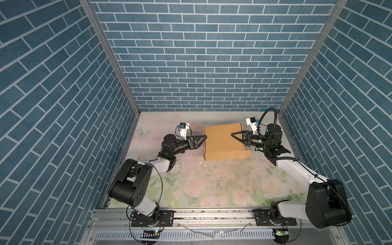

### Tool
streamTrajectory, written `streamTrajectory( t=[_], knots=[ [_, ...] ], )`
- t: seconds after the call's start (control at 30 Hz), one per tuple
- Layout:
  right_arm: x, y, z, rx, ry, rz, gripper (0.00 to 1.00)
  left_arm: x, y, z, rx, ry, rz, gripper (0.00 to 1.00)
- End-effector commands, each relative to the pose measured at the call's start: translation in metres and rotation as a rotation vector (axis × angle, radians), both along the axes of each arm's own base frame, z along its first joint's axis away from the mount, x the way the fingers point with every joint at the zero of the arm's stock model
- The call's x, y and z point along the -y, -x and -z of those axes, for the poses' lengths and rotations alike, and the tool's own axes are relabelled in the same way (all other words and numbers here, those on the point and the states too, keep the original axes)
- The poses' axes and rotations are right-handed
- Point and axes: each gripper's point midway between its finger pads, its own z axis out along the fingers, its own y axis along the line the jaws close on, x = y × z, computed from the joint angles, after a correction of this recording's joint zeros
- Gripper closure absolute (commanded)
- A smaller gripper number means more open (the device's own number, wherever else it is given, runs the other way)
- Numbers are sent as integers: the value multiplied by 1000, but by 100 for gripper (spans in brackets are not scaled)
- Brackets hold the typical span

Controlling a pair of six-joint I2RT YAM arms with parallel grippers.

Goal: Fold the paper box

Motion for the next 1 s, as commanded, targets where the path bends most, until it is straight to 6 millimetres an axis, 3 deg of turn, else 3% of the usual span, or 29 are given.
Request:
streamTrajectory(
  t=[0.0, 0.47, 0.73, 0.93, 0.97],
  knots=[
    [-3, -1, -32, 93, -46, -43, 68, 1, 8, -30, 77, 131, 51, 2],
    [-8, -7, -42, 120, -65, -87, 70, 41, 27, -33, 76, 149, 169, 7],
    [-10, -10, -39, 111, -70, -104, 70, 49, 35, -48, 102, 167, 208, 10],
    [-11, -8, -36, 99, -69, -118, 71, 53, 38, -46, 98, 163, 226, 13],
    [-11, -8, -36, 100, -69, -118, 71, 55, 37, -54, 119, 171, 231, 14]
  ],
)
